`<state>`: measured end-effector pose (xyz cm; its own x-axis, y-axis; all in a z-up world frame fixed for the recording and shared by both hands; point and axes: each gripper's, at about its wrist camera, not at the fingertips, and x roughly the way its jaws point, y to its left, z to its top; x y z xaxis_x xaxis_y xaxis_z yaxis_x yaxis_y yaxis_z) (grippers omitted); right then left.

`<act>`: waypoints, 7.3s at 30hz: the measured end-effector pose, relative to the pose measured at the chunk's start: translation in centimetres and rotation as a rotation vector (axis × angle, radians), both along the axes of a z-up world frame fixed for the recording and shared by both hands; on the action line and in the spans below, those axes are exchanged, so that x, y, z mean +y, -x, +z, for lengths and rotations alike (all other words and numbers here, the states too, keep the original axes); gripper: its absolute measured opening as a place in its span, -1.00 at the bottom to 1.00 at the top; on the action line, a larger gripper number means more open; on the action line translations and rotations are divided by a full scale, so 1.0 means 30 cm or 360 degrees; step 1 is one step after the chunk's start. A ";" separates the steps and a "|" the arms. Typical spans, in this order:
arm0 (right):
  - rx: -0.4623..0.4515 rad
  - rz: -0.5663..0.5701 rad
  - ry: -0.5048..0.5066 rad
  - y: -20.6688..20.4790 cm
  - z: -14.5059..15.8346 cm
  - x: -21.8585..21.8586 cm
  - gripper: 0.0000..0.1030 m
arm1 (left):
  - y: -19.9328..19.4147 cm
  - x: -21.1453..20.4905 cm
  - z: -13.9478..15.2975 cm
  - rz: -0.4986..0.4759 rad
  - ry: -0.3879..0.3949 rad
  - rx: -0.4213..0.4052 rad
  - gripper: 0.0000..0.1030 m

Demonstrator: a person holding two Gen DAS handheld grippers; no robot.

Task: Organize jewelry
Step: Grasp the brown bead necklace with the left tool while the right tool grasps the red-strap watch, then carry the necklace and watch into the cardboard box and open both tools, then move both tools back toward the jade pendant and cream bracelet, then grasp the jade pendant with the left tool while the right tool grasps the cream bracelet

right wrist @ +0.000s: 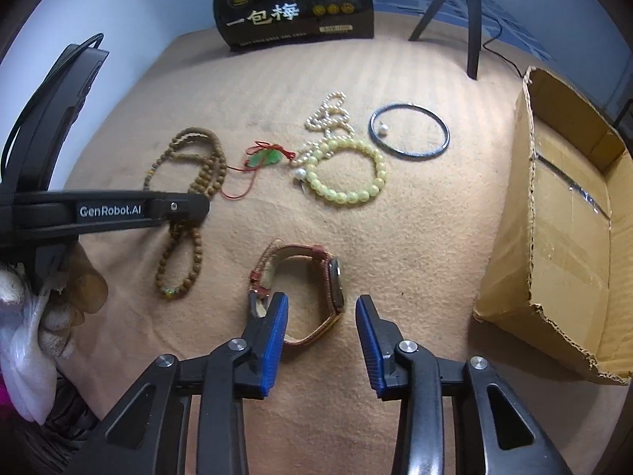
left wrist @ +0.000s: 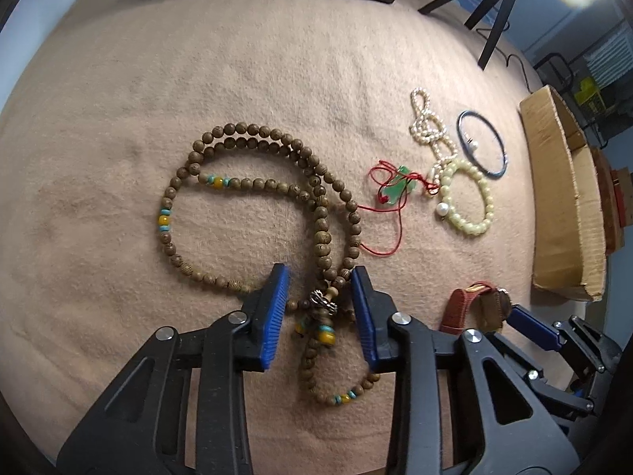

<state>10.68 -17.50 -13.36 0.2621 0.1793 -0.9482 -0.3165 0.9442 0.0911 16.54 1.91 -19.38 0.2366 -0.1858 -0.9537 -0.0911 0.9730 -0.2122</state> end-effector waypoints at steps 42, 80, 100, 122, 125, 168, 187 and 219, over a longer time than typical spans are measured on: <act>-0.0375 -0.0044 -0.0033 0.031 0.252 -0.064 -0.81 | 0.095 0.074 0.464 0.0097 0.0371 -0.0521 -0.80; -0.0574 -0.0552 0.0028 -0.128 0.426 -0.590 -0.81 | 0.040 -0.590 0.772 -0.0498 0.0645 -0.0750 -0.80; -0.0430 -0.0664 0.0117 -0.194 0.299 -0.737 -0.81 | -0.028 -0.711 0.493 -0.0516 0.0625 -0.0477 -0.80; -0.0406 -0.0667 0.0174 -0.212 0.249 -0.721 0.27 | -0.009 -0.700 0.337 -0.0555 0.0363 -0.0376 -0.02; -0.0410 -0.0664 0.0174 -0.214 0.251 -0.716 0.30 | -0.012 -0.687 0.331 -0.0545 0.0337 -0.0375 -0.02; -0.0335 -0.0192 -0.0142 -0.242 0.284 -0.277 0.11 | -0.061 -0.010 0.240 -0.0154 0.0203 -0.0372 -0.13; -0.0102 0.0002 -0.0080 -0.229 0.110 -0.070 -0.36 | -0.084 -0.110 0.093 -0.0534 0.0089 -0.0279 -0.46; 0.0019 0.0009 0.0106 -0.348 -0.099 0.008 -0.48 | -0.121 -0.129 0.011 -0.0650 -0.0070 -0.0303 -0.77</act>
